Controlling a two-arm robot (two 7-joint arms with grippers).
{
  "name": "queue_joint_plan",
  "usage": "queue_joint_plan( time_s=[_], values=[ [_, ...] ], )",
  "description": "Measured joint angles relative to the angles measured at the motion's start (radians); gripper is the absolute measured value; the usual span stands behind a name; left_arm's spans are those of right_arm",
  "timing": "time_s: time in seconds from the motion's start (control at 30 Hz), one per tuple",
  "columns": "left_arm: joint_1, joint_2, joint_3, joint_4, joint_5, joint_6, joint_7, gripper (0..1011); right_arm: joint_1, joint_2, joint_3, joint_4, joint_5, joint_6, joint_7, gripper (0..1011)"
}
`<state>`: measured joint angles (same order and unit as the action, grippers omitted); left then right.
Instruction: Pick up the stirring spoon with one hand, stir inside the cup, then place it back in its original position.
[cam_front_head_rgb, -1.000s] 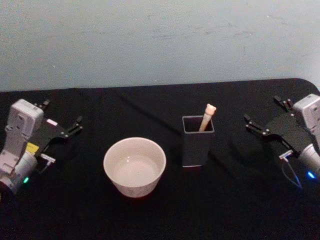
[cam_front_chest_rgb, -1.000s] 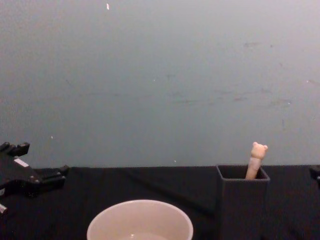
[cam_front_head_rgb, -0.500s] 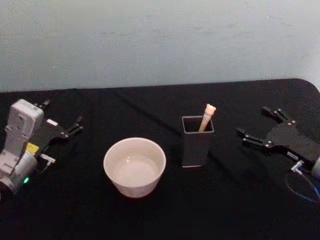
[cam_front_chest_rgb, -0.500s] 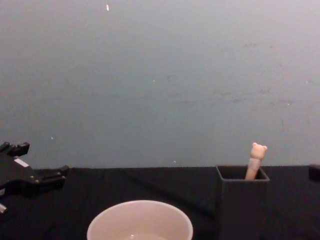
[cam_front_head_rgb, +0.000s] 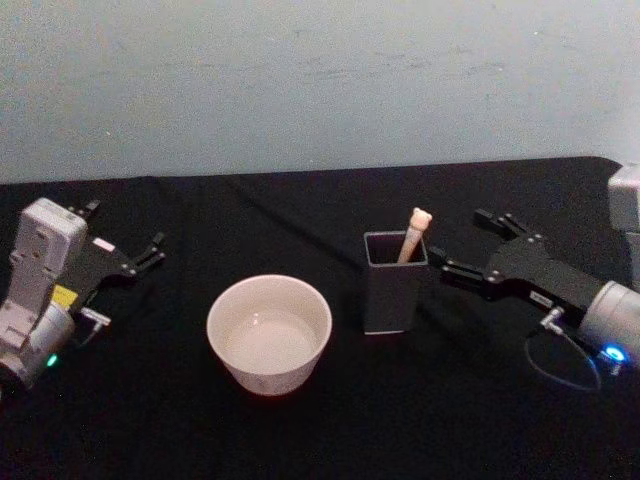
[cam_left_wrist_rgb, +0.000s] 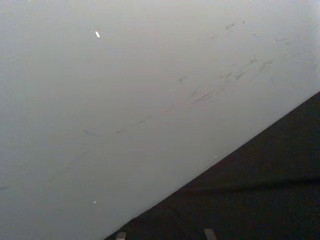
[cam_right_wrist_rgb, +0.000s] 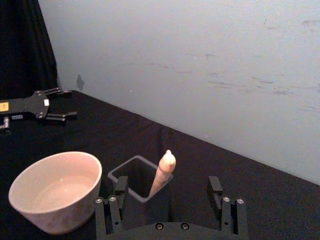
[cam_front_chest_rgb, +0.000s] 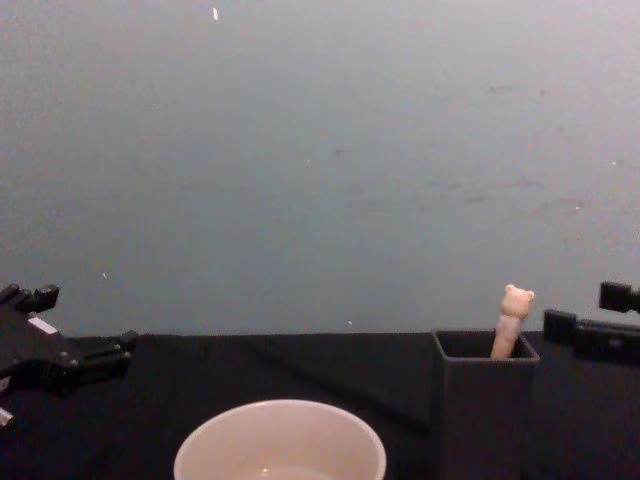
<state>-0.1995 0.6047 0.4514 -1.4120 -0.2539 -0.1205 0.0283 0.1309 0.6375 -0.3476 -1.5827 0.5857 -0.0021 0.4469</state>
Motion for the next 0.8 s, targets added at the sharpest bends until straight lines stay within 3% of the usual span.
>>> queue_joint_plan(
  time_s=[0.4,0.8],
  values=[
    [0.000,0.000,0.000,0.000,0.000,0.000,0.000,1001,0.071,-0.082,-0.017,0.057,-0.019,0.078,-0.004,1000],
    [0.000,0.000,0.000,0.000,0.000,0.000,0.000,1001,0.114,-0.119,-0.022,0.103,-0.018,0.118,0.004,1002]
  ],
)
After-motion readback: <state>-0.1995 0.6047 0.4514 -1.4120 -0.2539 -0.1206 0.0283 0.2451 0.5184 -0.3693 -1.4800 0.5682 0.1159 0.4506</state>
